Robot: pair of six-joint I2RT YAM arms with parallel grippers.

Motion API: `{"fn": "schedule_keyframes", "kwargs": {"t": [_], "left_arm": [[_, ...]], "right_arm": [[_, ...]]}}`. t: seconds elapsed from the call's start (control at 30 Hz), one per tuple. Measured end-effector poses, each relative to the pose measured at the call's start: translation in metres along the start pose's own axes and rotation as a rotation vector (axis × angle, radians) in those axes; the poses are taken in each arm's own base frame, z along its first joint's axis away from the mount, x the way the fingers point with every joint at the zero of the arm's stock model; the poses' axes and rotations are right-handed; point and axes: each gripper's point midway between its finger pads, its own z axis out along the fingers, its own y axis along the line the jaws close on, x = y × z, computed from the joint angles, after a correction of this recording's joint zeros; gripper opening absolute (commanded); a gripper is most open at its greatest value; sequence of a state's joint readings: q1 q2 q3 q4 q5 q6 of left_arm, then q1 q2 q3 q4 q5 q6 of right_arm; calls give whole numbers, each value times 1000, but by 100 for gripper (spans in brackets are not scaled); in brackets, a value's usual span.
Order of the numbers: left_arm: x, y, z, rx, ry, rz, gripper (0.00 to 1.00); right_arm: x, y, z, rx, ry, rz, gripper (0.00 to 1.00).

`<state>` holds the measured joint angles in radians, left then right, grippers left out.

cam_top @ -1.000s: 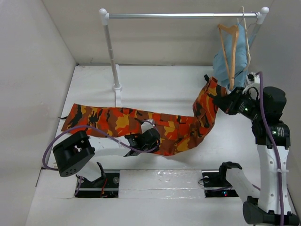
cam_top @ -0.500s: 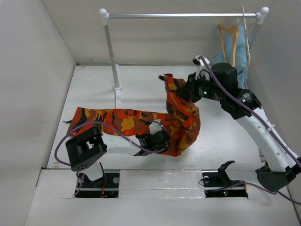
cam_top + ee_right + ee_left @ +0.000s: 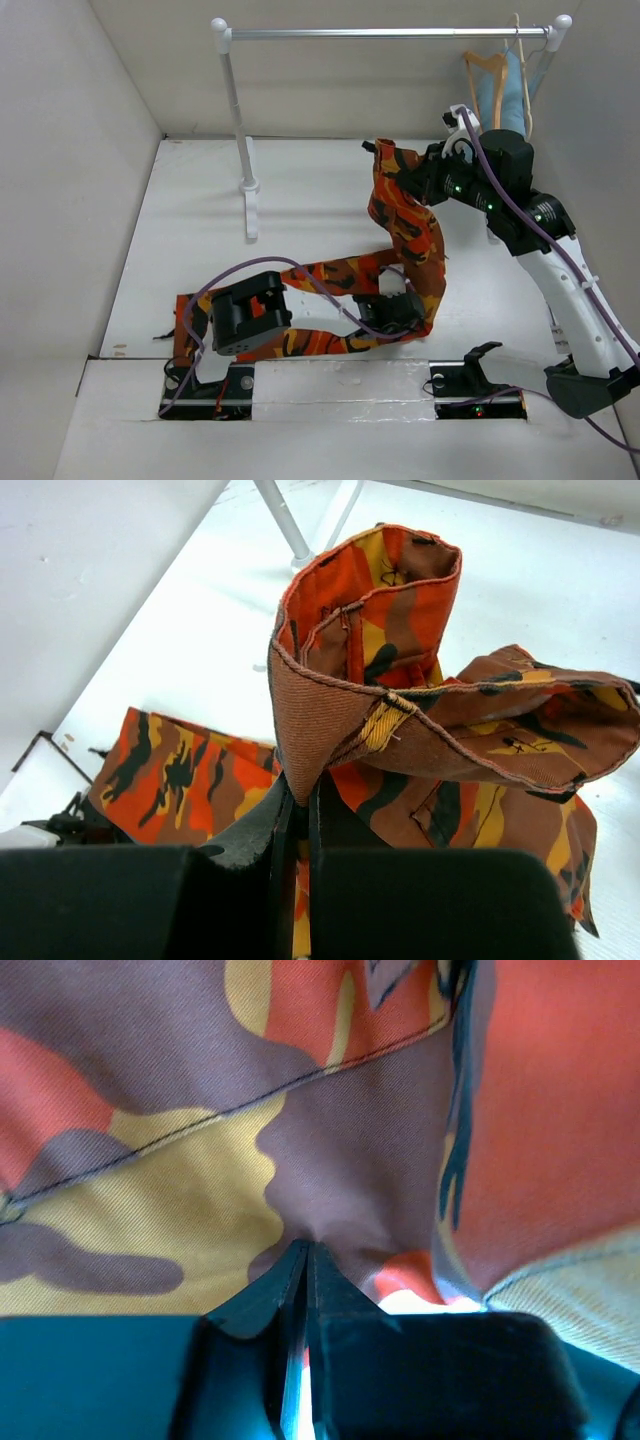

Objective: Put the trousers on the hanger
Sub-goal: Fold the trousers at the center of the board.

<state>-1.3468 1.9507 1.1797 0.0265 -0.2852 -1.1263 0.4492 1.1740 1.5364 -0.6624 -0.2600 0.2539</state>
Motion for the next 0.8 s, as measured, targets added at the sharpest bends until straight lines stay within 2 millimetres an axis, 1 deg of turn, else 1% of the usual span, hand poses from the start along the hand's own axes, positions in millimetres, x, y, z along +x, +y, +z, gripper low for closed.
{"fn": "schedule_keyframes", "kwargs": {"t": [0.03,0.07,0.1,0.13,0.17,0.2,0.23,0.27,0.3,0.33,0.37,0.43,0.5,0.53,0.57,0.6,0.67,0.73,0.8], "left_arm": [[2,0,-2,-14,-3,15,1],[4,3,-6,-32,-7,30,7],[5,8,-13,-51,-13,47,20],[2,15,-23,-72,-26,60,26],[-3,26,-36,-99,-40,71,32],[-13,35,-53,-125,-72,70,35],[-25,41,-70,-136,-105,63,37],[-40,46,-91,-141,-144,49,37],[-44,47,-96,-141,-155,44,37],[-78,49,-139,-113,-248,-16,37],[-98,48,-164,-81,-298,-65,37],[-137,54,-216,-17,-407,-173,37],[-168,69,-264,40,-505,-275,37],[-181,77,-287,65,-549,-317,37],[-191,86,-306,82,-591,-353,37],[-200,95,-329,99,-630,-382,37],[-217,103,-374,159,-689,-439,37],[-233,108,-416,217,-743,-492,37],[-243,116,-446,246,-780,-528,37]], "right_arm": [[0,0,0,-2,1,6,0],[0,1,0,-6,0,11,0],[-1,2,0,-10,-2,15,0],[-2,4,1,-17,-6,20,0],[-3,8,3,-28,-11,22,0],[-3,12,4,-40,-14,21,0],[-3,19,7,-58,-13,18,0],[-2,25,8,-75,-10,15,0],[1,33,11,-94,-4,12,0],[3,40,13,-113,3,10,0],[6,49,15,-130,10,4,0],[13,64,21,-166,26,-5,0],[20,81,29,-200,47,-17,0],[21,83,30,-202,49,-18,0],[28,101,40,-235,73,-33,0],[33,114,45,-250,87,-44,0],[41,142,59,-293,107,-64,0],[53,179,74,-351,127,-88,0],[72,218,90,-418,149,-111,0]]}}
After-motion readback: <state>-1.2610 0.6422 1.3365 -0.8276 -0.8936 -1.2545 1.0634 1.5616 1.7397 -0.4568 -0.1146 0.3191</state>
